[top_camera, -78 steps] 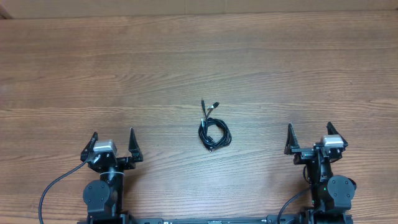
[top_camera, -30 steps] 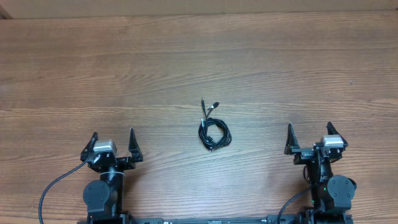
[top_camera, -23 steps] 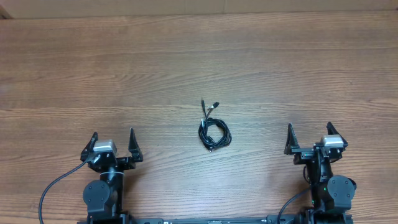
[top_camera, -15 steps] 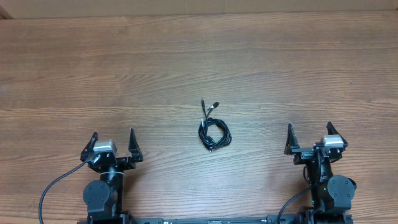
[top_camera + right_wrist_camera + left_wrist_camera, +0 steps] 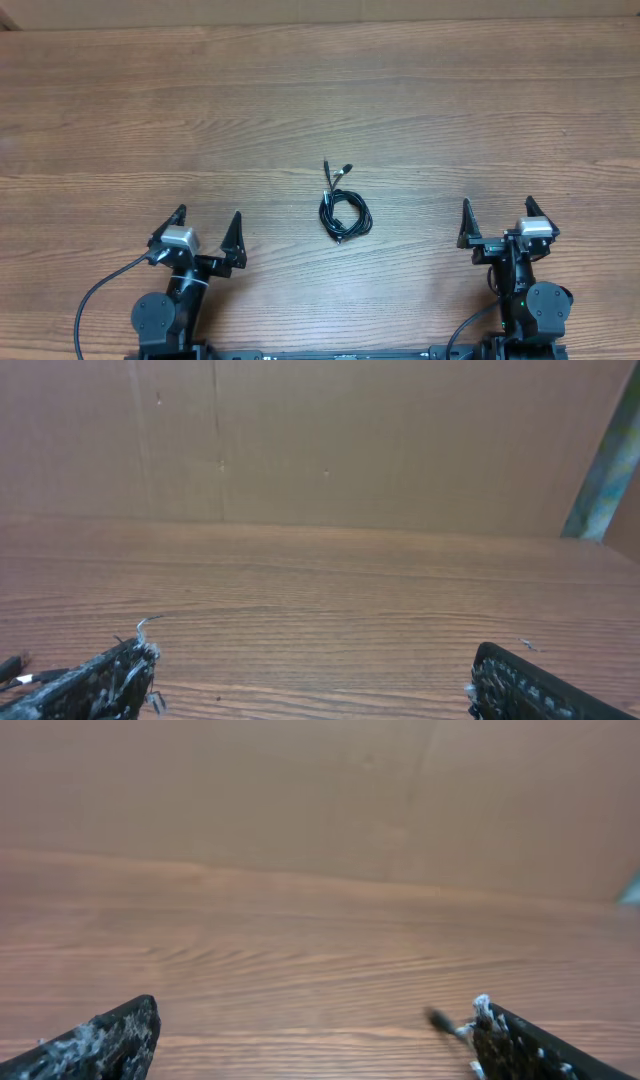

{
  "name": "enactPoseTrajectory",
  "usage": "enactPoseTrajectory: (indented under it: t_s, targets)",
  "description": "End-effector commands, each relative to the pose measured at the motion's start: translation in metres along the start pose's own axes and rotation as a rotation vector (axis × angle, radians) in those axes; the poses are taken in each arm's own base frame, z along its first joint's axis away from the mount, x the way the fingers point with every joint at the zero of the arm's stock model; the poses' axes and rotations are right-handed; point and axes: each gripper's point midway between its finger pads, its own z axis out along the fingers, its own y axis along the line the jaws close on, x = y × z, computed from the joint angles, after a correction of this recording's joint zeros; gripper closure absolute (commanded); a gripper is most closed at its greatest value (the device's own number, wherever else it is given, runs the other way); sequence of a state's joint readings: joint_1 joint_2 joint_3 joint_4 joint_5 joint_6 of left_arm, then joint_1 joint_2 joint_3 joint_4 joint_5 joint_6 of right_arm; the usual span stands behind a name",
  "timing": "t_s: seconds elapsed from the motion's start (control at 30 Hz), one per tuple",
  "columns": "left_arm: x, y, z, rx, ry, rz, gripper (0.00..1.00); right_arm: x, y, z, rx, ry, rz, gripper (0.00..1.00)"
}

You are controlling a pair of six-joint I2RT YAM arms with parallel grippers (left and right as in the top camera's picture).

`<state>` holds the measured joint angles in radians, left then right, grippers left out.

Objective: Untangle cables
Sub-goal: 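Move the left gripper forward over the black cable bundle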

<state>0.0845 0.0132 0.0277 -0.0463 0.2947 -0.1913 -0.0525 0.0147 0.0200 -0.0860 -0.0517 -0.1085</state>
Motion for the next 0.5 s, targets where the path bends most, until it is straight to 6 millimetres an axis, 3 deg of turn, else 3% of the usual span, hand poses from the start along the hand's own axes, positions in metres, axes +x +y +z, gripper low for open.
enactPoseTrajectory:
  t_s: [0.0, 0.27, 0.47]
  targets:
    - [-0.040, -0.029, -0.010, 0.118, -0.058, -0.040, 0.01, 0.002, -0.002, 0.000, 0.009, -0.006, -0.005, 0.00]
    - [-0.088, -0.044, -0.025, 0.120, -0.027, -0.096, 0.00, 0.002, -0.002, 0.000, 0.010, -0.006, -0.005, 0.00]
    - [-0.121, -0.059, -0.017, 0.174, 0.027, -0.117, 0.00, 0.002, -0.002, 0.000, 0.009, -0.006, -0.005, 0.00]
